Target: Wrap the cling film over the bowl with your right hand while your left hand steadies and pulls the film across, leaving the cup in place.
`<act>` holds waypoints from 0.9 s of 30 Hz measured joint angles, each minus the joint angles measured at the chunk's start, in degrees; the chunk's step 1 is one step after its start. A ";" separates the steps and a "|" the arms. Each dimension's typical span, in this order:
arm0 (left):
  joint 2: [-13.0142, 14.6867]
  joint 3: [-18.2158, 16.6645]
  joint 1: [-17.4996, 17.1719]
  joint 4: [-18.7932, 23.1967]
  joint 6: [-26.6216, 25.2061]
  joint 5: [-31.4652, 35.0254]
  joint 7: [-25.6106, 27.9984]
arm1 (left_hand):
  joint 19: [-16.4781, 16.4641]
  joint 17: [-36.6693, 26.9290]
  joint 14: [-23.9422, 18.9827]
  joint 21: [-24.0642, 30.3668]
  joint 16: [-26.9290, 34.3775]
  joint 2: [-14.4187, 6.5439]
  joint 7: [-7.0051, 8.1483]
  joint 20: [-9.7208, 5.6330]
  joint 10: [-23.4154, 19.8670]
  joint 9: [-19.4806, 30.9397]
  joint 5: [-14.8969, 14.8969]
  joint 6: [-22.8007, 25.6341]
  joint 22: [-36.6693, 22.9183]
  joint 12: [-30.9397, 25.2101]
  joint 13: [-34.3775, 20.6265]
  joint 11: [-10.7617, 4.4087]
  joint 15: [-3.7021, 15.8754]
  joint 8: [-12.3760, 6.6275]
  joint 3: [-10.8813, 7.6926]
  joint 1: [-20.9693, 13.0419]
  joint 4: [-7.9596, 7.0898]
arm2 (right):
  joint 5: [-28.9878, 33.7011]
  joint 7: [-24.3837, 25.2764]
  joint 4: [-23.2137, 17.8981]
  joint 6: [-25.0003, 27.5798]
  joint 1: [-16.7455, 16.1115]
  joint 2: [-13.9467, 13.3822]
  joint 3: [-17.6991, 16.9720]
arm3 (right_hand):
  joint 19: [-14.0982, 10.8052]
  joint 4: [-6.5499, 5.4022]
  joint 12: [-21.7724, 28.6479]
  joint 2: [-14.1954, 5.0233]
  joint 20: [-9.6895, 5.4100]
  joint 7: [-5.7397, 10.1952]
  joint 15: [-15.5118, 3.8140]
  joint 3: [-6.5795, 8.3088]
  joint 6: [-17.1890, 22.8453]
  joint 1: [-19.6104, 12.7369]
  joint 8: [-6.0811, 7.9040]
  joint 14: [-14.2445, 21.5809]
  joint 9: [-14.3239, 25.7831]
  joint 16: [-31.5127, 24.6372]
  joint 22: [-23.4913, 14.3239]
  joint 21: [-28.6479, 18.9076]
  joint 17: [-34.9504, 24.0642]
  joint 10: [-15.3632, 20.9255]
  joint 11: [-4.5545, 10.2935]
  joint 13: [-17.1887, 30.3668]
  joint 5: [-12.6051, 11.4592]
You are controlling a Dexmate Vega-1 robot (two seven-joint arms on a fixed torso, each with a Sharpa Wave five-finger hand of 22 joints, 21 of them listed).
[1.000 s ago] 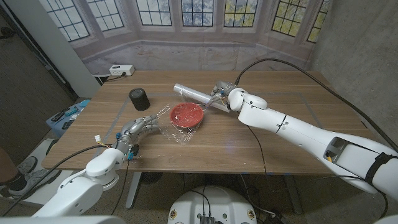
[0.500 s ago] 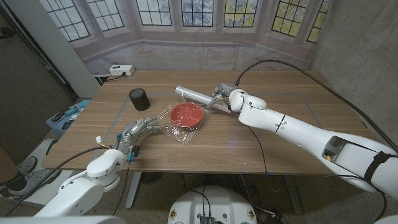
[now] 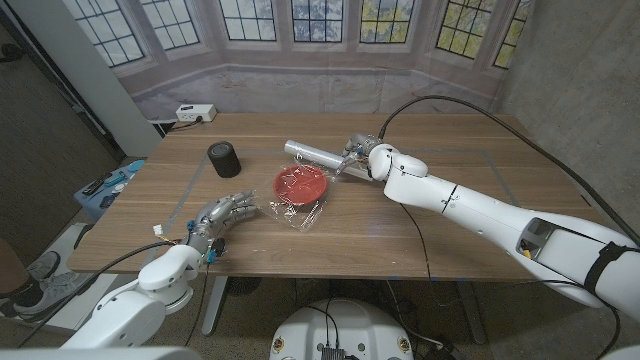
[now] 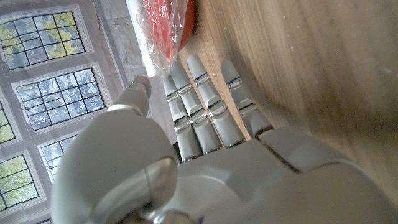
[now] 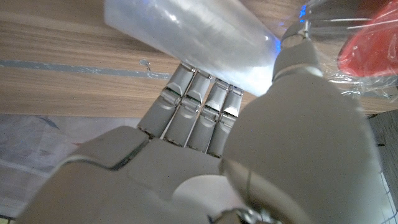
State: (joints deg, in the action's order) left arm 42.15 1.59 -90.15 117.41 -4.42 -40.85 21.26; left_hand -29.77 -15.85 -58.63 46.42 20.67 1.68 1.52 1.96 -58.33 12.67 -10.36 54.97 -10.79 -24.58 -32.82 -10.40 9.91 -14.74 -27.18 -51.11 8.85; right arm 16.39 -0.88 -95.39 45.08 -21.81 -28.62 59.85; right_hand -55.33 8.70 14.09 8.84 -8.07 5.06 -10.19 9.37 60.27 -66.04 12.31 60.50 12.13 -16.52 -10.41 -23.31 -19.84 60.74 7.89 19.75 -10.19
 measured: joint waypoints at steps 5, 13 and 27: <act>0.00 -0.05 -0.25 0.08 0.00 -0.32 -0.08 | 0.00 -0.10 0.00 0.21 0.00 0.15 -0.29 0.00 0.00 0.00 0.00 0.30 0.00 -0.22 -0.26 0.00 0.00 0.00 -0.10 -0.15 0.09 | 0.27 -0.02 0.01 -0.10 -0.32 -0.14 -0.07 | 0.00 0.00 0.00 -0.16 0.00 0.01 0.00 0.00 -0.01 0.16 0.00 0.00 0.00 0.00 0.00 0.00 0.00 0.00 0.00 0.09 0.01; 0.13 -0.13 -0.70 0.34 0.00 -0.94 -0.15 | 0.12 -0.35 0.00 0.41 0.00 0.53 -0.74 -0.12 -0.63 -0.01 0.00 0.76 0.14 -0.65 -0.52 0.63 0.00 0.00 -0.25 -0.53 0.25 | 0.64 -0.02 -0.26 -0.11 -0.76 -0.24 -0.45 | 0.00 0.00 0.00 -0.21 0.00 -0.15 0.00 0.00 0.14 0.21 -0.01 0.00 0.00 0.00 0.00 0.00 0.01 0.00 0.00 0.09 0.05; 1.22 -0.14 -1.05 0.82 -2.15 -1.97 -0.04 | 0.10 -0.77 -0.32 0.63 0.00 0.70 -1.15 -0.12 -0.93 -0.01 0.00 1.32 0.14 -0.88 -1.05 0.93 -0.31 0.00 -0.48 -0.70 0.48 | 1.05 0.31 -0.02 0.16 -1.00 0.17 -0.84 | 0.00 0.00 0.00 -0.21 0.00 -0.14 0.00 0.00 0.14 0.21 -0.18 0.00 0.00 0.00 0.00 0.01 0.02 0.00 0.00 0.08 0.06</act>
State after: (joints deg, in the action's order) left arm 43.37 1.45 -91.20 118.23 -6.58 -42.82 21.22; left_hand -29.67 -16.62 -58.95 47.05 20.68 2.37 0.38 1.83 -59.26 12.66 -10.36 56.29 -10.66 -25.46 -33.87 -9.47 9.61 -14.74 -27.66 -51.81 9.33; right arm 17.44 -0.57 -95.41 45.24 -22.81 -28.45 59.01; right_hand -55.33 8.70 14.09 8.63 -8.07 4.92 -10.19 9.37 60.41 -65.84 12.13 60.50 12.12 -16.53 -10.41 -23.30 -19.82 60.74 7.89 19.83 -10.12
